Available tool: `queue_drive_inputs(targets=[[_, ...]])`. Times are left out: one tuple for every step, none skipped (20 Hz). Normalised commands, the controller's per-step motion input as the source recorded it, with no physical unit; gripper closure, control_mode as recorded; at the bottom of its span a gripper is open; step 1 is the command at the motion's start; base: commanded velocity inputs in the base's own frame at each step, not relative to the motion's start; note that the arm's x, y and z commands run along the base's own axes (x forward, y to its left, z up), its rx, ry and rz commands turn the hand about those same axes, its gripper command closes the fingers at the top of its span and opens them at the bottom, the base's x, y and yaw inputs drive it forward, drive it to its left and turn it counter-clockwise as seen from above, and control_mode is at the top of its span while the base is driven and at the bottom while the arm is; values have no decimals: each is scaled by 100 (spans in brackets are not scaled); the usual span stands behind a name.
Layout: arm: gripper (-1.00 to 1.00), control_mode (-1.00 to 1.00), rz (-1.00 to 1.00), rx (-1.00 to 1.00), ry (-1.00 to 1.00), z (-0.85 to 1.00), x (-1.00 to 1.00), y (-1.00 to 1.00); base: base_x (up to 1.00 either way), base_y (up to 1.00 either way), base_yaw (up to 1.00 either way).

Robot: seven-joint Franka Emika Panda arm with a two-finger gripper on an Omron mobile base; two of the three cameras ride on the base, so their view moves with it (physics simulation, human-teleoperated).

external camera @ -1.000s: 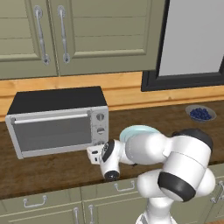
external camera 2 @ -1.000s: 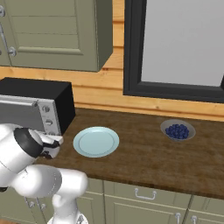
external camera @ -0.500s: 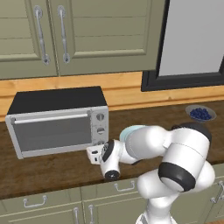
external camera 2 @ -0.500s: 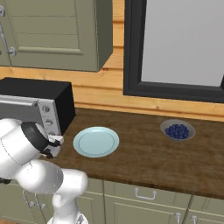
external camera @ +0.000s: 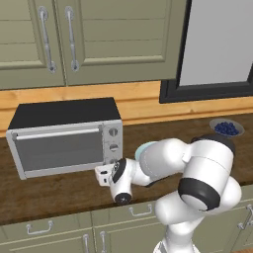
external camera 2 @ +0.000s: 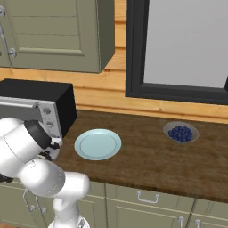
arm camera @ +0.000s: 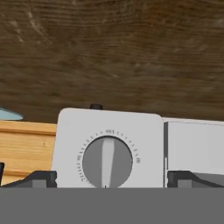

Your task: Pick up the kebab skewer and baguette bread, and place them inside the toaster oven. Close the toaster oven door and start by setting the timer.

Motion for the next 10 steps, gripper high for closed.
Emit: queue_drive_inputs(targets=[[-100,-100,0,0,0,-4,0,0,0,0,0],[-100,-100,0,0,0,-8,0,0,0,0,0],[-100,-100,0,0,0,-10,0,0,0,0,0],[-100,-100,0,0,0,-9,0,0,0,0,0],[-100,-100,0,0,0,-13,0,0,0,0,0],[-100,-100,0,0,0,-14,0,0,0,0,0],[-100,-100,0,0,0,-15,0,-1,0,0,0],[-100,-100,0,0,0,-14,0,-6,0,0,0],[-100,-100,0,0,0,-9,0,-7,0,0,0],[-100,-100,0,0,0,-4,0,-4,0,0,0]])
